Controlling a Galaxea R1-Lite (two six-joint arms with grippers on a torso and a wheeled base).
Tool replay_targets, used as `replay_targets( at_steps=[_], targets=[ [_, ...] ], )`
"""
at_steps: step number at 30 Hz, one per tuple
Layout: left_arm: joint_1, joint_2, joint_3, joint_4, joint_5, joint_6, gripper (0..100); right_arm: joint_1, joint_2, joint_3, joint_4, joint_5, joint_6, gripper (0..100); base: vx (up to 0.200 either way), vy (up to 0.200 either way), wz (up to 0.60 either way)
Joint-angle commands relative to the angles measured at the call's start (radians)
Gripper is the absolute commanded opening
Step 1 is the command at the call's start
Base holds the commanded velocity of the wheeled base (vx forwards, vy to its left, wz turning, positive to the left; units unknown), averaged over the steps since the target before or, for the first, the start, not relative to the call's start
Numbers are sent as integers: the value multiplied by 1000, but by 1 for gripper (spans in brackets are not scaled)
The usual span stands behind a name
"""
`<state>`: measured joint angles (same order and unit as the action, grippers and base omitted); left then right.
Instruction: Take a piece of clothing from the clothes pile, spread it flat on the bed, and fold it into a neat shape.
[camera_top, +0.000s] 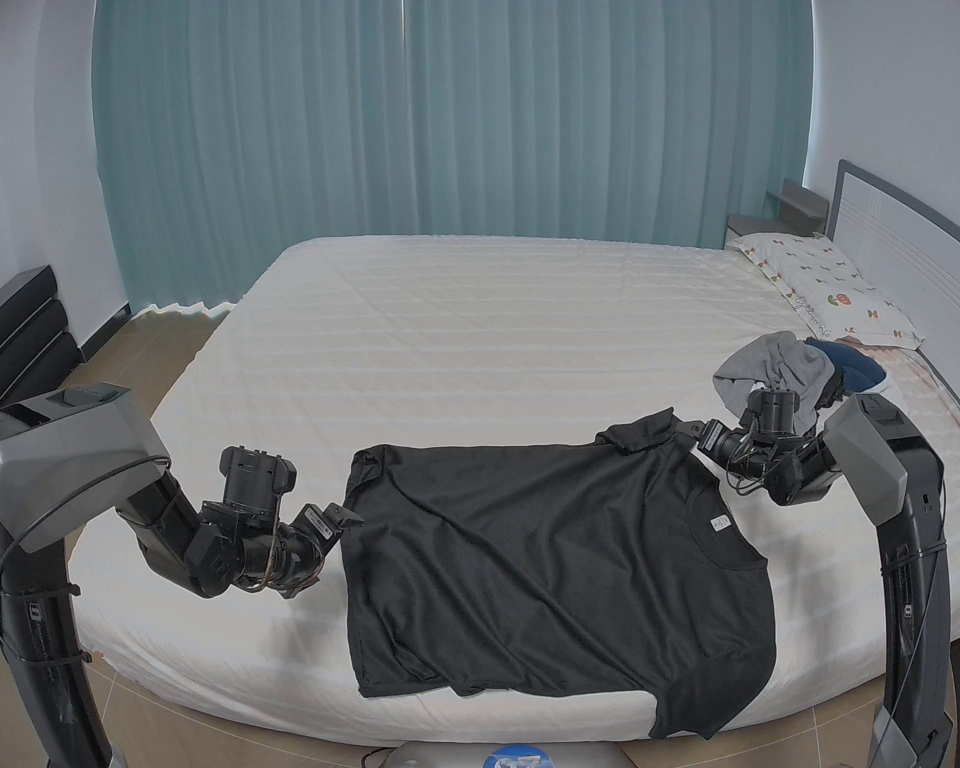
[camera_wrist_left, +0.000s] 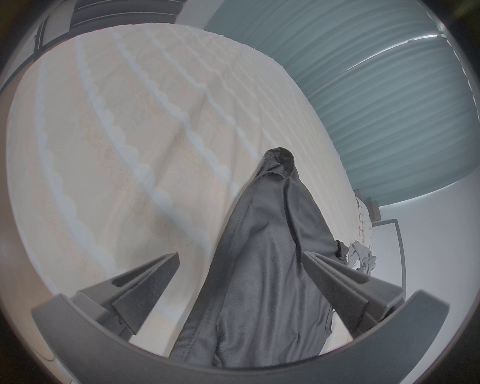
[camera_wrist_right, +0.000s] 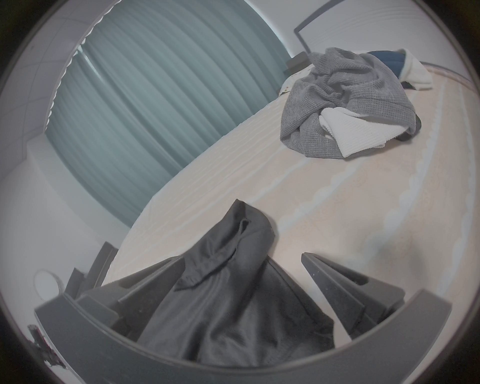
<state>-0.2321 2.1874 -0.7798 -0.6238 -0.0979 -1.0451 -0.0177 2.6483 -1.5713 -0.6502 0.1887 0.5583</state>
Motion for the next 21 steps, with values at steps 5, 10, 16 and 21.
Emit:
replay_targets(
  at_steps=[5,10,16,21],
  targets=[
    [-6,-8,1,-2,0,-13,100,27,30,-32,7,1,-5,100,0,0,0],
    [-6,-14,1,-2,-2,-15,100,21,33,-19,3,1,-5,100,0,0,0],
    [-4,-5,-30,-4,0,-13,100,-5,-16,39,-14,0,9,100,0,0,0],
    [7,8,-115,-1,7,-13,100,-18,-90,134,-34,1,40,100,0,0,0]
  ],
)
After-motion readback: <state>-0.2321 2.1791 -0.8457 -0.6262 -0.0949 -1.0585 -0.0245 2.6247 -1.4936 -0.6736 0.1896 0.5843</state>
